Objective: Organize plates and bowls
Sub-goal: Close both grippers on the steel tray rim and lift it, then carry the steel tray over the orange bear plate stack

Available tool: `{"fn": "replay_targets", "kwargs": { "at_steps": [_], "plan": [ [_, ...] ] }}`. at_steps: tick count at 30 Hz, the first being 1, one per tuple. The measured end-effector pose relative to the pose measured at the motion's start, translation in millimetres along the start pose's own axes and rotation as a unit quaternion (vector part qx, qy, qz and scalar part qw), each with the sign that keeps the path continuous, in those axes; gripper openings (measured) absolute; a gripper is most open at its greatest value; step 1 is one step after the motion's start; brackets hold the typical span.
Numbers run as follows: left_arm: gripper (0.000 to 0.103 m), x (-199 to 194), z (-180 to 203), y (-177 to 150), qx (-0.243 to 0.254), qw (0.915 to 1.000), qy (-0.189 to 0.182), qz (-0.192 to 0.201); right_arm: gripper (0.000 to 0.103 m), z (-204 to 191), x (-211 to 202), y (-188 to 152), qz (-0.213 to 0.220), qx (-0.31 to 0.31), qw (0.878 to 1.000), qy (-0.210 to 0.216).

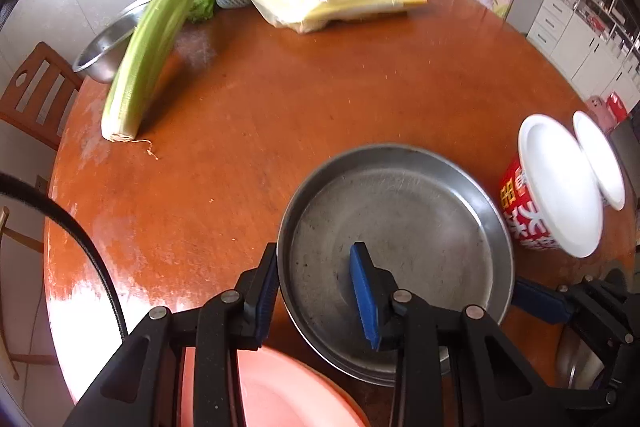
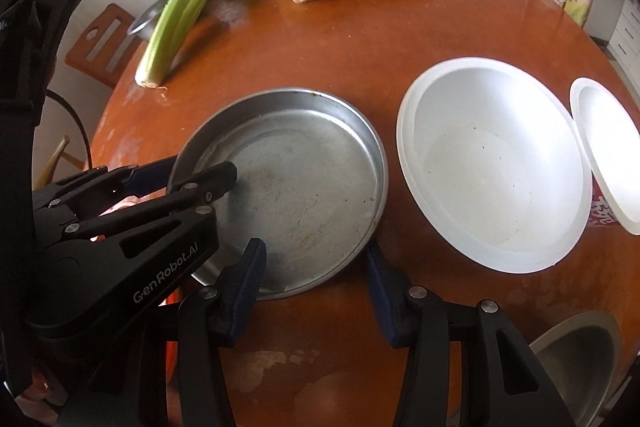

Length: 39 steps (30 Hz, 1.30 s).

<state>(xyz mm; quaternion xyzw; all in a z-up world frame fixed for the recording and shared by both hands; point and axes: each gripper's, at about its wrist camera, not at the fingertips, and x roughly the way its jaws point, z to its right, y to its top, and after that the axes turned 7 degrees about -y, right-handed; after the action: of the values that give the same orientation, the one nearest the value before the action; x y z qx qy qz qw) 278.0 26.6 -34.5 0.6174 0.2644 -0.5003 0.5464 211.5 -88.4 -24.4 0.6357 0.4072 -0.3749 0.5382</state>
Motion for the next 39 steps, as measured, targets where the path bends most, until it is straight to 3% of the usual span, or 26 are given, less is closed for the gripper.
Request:
{"fn": "replay_targets", "kwargs": {
  "at_steps": [17,39],
  "plan": [
    [0.036,-72.4,0.2,-11.5,-0.008,0.9969,0.004,0.078,0.051,-13.2,-49.2,-8.2,0.062,-0.021,0.997,0.031],
    [0.036,-136.8,-22.0,-73.2,-0.059,0.9897,0.035,0.126,0.051,-55.8,-92.6,-43.2,0.108,-0.092,0.988,0.066]
  ]
}}
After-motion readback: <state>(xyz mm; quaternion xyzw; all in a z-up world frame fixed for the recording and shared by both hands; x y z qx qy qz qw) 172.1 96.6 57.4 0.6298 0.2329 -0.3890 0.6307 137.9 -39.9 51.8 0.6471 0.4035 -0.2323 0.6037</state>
